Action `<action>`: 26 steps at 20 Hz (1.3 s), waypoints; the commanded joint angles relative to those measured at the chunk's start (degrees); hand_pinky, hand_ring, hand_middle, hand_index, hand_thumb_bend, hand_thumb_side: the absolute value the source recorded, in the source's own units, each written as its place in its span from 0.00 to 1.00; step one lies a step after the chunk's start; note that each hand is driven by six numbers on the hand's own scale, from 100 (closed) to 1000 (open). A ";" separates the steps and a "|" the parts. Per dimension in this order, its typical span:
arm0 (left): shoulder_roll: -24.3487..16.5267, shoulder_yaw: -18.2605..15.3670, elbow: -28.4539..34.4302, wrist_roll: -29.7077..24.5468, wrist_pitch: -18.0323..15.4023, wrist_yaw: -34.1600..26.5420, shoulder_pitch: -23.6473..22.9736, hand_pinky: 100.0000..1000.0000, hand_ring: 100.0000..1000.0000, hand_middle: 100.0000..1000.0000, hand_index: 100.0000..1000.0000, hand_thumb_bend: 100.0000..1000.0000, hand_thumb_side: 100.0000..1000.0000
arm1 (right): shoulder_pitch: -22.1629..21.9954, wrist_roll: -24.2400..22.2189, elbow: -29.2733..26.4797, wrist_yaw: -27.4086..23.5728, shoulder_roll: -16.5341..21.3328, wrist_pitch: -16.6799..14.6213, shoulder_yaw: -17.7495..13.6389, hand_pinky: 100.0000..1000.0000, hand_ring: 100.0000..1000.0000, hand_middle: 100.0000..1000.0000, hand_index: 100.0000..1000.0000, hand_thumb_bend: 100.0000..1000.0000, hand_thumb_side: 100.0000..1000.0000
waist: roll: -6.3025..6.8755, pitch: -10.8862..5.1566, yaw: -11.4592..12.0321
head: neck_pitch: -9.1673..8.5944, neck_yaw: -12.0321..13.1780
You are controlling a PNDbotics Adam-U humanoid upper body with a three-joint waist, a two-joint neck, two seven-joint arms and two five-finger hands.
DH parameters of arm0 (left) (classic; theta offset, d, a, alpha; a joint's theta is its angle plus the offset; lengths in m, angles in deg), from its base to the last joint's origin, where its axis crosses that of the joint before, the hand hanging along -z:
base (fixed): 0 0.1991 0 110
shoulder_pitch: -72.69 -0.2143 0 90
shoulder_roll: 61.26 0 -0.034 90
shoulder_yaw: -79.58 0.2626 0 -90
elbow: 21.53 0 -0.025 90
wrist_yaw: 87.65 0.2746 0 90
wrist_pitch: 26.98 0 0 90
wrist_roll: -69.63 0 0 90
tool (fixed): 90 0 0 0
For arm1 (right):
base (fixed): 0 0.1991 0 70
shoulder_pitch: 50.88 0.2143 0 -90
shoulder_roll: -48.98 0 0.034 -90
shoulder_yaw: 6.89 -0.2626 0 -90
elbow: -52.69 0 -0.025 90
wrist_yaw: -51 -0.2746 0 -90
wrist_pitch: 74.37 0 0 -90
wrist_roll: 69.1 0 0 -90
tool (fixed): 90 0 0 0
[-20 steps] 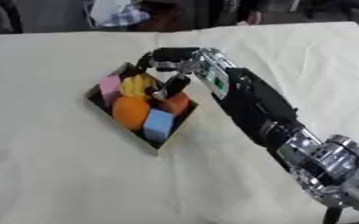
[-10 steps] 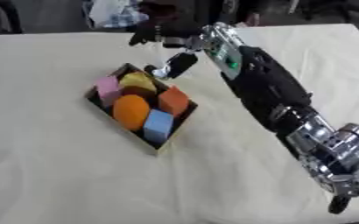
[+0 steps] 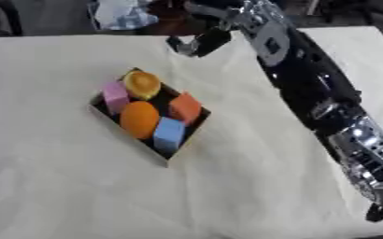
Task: Pick up objects on the table and place them in the box.
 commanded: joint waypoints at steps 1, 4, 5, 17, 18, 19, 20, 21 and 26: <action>-0.36 -0.81 0.50 0.57 -0.04 0.44 0.25 0.73 0.51 0.57 0.72 0.01 0.73 | -0.78 3.14 -6.07 -3.67 4.36 0.56 -2.14 0.85 0.88 0.89 0.96 0.00 0.32 | -0.82 -1.71 -0.15 | -0.19 0.70; -0.41 -0.80 0.49 0.64 -0.04 0.47 0.27 0.73 0.51 0.57 0.72 0.01 0.73 | -2.08 5.76 -9.65 -6.61 5.72 3.08 -0.74 0.85 0.88 0.89 0.96 0.00 0.32 | -0.90 -1.68 -0.13 | -0.21 0.71; -0.42 -0.79 0.48 0.65 -0.04 0.47 0.28 0.73 0.51 0.57 0.72 0.01 0.73 | -2.23 6.05 -10.34 -7.59 5.99 3.91 -0.31 0.85 0.88 0.89 0.96 0.00 0.32 | -0.91 -1.68 -0.12 | -0.21 0.70; 0.83 -4.14 -0.50 4.84 0.09 1.83 -0.52 0.74 0.54 0.61 0.73 0.00 0.76 | -16.94 14.73 -17.13 -18.96 6.06 14.54 -14.20 0.81 0.84 0.83 0.94 0.00 0.46 | 0.31 -0.10 -6.58 | -0.26 10.32; 0.90 -4.08 -0.60 4.76 0.00 1.87 -0.54 0.74 0.55 0.61 0.74 0.00 0.77 | -18.50 15.69 -17.91 -19.93 5.22 15.50 -15.76 0.81 0.84 0.83 0.93 0.00 0.49 | 0.32 -0.03 -6.63 | -0.12 10.69; 0.98 -3.98 -0.79 4.63 -0.05 1.88 -0.65 0.74 0.55 0.62 0.74 0.01 0.78 | -20.10 16.67 -18.43 -20.91 4.32 16.49 -17.30 0.81 0.84 0.83 0.93 0.00 0.50 | 0.30 -0.03 -6.67 | 0.14 11.03; 1.06 -3.87 -0.98 4.48 -0.10 1.87 -0.77 0.74 0.55 0.62 0.74 0.01 0.79 | -21.66 17.63 -18.97 -21.87 3.57 17.45 -18.19 0.81 0.84 0.83 0.93 0.00 0.52 | 0.27 -0.09 -6.68 | 0.35 11.19; 1.20 -3.81 -1.14 4.38 -0.17 1.84 -0.81 0.74 0.55 0.62 0.74 0.01 0.79 | -23.20 18.58 -19.56 -22.82 2.68 18.40 -18.54 0.81 0.84 0.82 0.93 0.00 0.53 | 0.24 -0.10 -6.64 | 0.43 11.26; 1.81 -3.59 -1.96 4.15 -0.55 1.51 -1.45 0.75 0.56 0.63 0.75 0.01 0.82 | -30.95 23.35 -23.85 -27.59 -1.23 21.23 -18.07 0.81 0.84 0.82 0.93 0.00 0.57 | 0.40 -0.44 -6.38 | 1.29 11.51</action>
